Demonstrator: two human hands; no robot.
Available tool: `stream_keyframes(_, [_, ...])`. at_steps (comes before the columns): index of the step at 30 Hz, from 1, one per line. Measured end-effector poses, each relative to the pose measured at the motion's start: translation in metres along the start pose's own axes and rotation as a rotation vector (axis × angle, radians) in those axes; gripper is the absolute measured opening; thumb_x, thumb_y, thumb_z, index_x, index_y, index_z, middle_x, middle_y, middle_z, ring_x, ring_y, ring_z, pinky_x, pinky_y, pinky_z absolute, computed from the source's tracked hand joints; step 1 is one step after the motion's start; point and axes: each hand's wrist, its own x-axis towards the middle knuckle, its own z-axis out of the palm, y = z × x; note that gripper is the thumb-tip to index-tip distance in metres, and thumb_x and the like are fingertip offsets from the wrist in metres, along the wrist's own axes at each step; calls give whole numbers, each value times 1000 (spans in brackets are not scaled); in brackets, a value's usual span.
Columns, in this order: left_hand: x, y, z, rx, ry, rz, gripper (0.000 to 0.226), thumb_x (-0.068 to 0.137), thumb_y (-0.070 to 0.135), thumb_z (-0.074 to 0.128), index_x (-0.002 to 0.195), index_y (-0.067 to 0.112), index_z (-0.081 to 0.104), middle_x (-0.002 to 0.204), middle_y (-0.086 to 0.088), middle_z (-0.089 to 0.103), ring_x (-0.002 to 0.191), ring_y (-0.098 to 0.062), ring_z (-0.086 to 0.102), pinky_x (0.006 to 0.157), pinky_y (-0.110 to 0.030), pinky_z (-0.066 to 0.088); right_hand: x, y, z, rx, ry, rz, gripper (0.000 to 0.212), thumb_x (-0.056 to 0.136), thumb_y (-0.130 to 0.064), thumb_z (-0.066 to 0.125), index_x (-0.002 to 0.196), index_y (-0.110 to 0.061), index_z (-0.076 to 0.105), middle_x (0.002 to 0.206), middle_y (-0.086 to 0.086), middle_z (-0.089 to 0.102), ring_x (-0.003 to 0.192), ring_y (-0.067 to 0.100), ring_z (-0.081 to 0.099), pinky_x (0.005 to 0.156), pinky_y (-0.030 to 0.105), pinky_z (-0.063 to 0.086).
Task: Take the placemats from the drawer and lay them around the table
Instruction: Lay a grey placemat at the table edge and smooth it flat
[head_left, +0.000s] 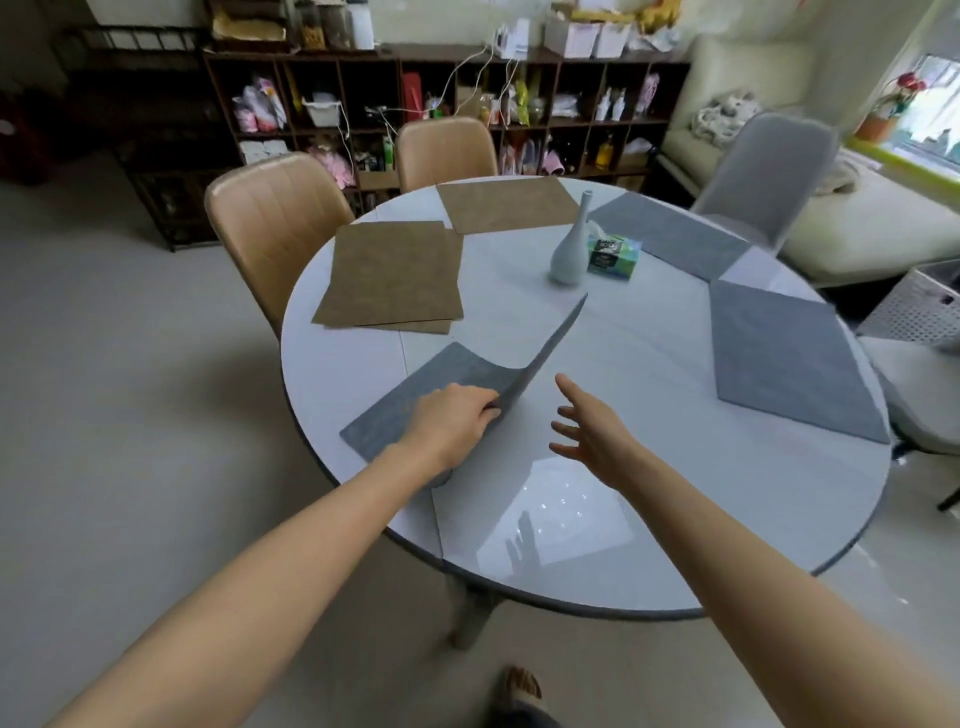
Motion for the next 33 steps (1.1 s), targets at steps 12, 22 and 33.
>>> stream_keyframes(12, [-21,90,40,-38,-354,293,31,97,40,48,73,19,53,73,2,60,64,-15,49,56,-30,35,-25,17,-79,-272,139,-114,34,81,15,38,107,8,59,98,23,63,82,33,62,75,42,58])
stream_keyframes(22, [68,196,121,-265,-539,-6,91,82,58,63,154,26,17,162,0,13,149,-17,12,121,-38,17,38,31,-263,-292,323,-169,9,85,-8,61,85,0,66,78,11,61,60,18,52,51,23,41])
stream_keyframes(33, [158,280,242,2,-630,-368,129,68,54,79,151,32,-16,157,-5,-29,145,-39,-21,108,-73,15,166,65,-393,-526,199,6,15,89,-8,50,74,-9,51,67,9,36,65,19,31,56,29,25])
